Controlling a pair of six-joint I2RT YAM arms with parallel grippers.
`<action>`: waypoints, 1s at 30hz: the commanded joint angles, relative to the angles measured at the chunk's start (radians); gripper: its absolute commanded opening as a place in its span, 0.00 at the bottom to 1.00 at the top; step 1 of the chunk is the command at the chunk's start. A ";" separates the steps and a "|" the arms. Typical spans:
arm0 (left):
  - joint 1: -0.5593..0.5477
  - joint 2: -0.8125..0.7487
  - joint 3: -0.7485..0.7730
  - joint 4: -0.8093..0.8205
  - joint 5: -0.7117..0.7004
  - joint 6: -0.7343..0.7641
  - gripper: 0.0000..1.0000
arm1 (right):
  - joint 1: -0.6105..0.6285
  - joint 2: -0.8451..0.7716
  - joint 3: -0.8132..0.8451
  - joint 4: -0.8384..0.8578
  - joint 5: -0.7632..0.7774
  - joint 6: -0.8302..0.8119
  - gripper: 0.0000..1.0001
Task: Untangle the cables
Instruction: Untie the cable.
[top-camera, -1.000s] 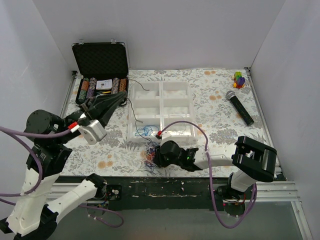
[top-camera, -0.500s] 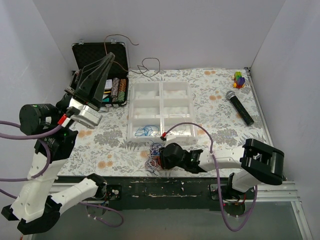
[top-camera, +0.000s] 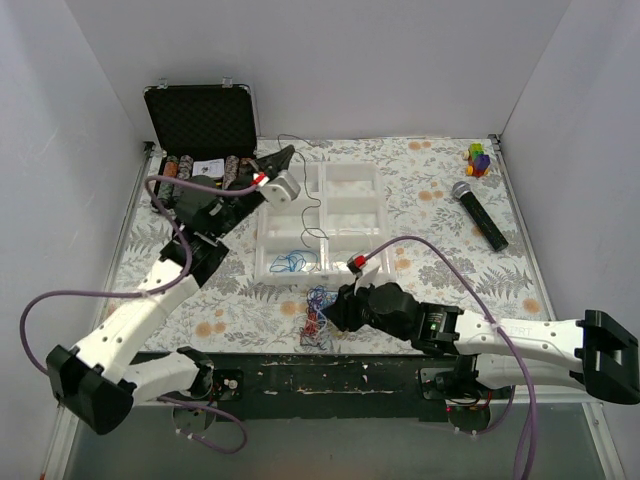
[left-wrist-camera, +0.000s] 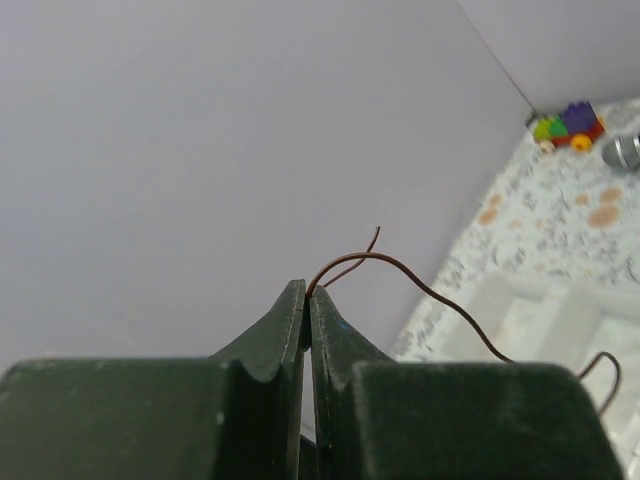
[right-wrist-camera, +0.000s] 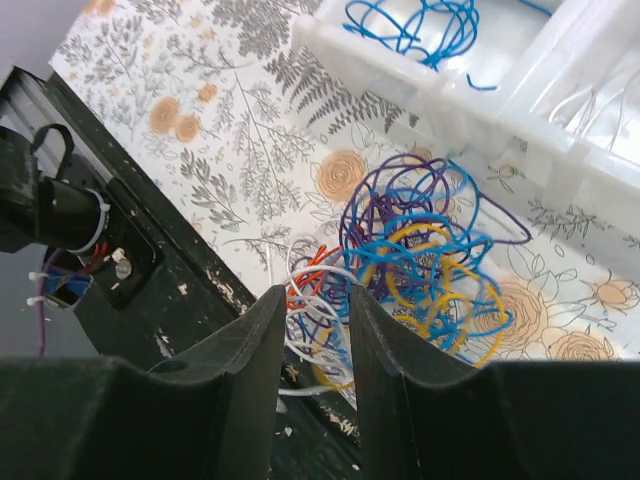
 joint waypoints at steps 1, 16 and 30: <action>0.011 0.085 -0.042 0.076 -0.096 -0.034 0.00 | 0.006 -0.058 0.059 0.019 0.028 -0.076 0.40; 0.049 0.234 -0.075 0.139 -0.111 -0.097 0.00 | 0.006 -0.190 0.004 -0.019 0.102 -0.066 0.40; 0.083 0.231 -0.129 0.147 -0.114 -0.127 0.00 | -0.006 -0.226 -0.007 -0.059 0.140 -0.054 0.40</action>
